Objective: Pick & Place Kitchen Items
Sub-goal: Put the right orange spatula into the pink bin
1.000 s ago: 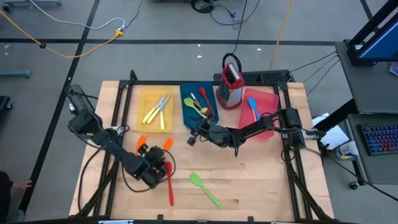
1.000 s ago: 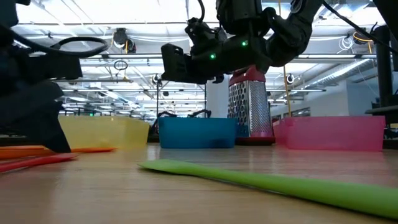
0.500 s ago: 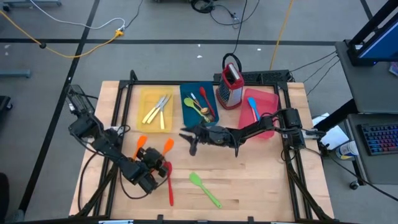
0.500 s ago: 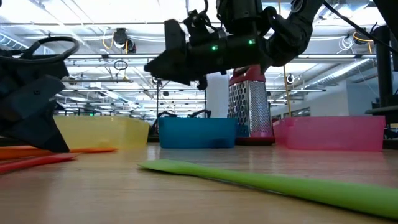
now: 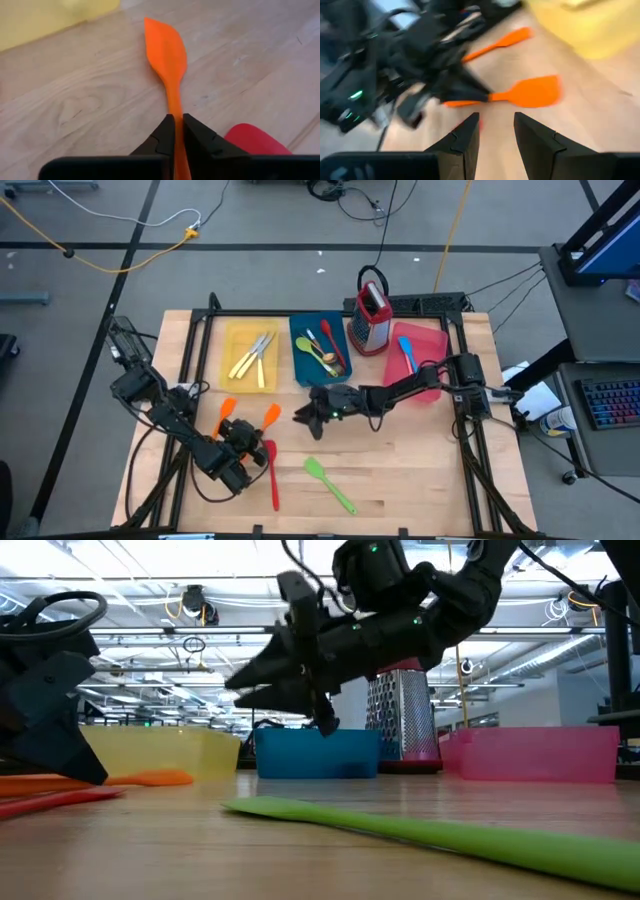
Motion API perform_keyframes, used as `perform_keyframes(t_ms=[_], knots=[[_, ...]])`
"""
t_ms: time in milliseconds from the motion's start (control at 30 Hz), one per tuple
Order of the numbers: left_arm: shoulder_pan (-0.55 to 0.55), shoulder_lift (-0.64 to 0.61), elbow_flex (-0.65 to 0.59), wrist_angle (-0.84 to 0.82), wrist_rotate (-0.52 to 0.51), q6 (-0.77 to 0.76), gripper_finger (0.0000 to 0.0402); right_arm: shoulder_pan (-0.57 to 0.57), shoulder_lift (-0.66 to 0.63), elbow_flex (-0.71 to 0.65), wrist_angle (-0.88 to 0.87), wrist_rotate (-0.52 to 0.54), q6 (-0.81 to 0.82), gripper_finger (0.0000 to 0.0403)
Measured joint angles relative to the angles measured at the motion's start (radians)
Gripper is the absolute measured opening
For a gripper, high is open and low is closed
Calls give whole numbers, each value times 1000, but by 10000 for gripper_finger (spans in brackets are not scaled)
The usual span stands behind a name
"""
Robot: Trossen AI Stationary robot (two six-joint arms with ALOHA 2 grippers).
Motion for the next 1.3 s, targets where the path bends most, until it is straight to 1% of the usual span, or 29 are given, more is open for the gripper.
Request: perform_keyframes(t_ms=[133, 167, 300, 400, 467, 567, 667, 867, 967, 1067, 1167, 1300], knots=[[0, -1, 0, -2, -16, 14, 9, 1, 16, 0, -31, 93, 13, 116], [0, -1, 0, -4, -19, 23, 5, 1, 22, 0, -32, 95, 16, 116], [0, 0, 0, 1, -24, 55, 1, 4, 33, 0, -26, 88, 35, 116], [1, 0, 0, 31, -29, 108, 4, 7, 41, 0, -35, 76, -8, 116], [2, 0, 0, 41, -11, 144, 3, 8, 41, 0, -37, 44, -46, 116], [1, -1, 1, 38, 24, 172, 2, 9, 39, 0, -28, 9, -55, 116], [1, -1, 2, 35, 27, 174, 19, 9, 39, 0, -33, 15, -83, 116], [0, -25, 2, 26, 39, 190, 102, 9, 39, 0, -33, 13, -72, 116], [-7, -67, 1, -24, 33, 169, 130, 10, 39, 0, -31, 13, -73, 116], [-28, -122, 1, -107, -5, 119, 135, 10, 39, 0, -32, 13, -73, 116], [-63, -165, 1, -185, -25, 86, 127, 9, 39, 0, -31, 13, -73, 116], [-125, -161, 1, -173, -36, 90, 114, 9, 39, 0, -31, 13, -73, 116]])
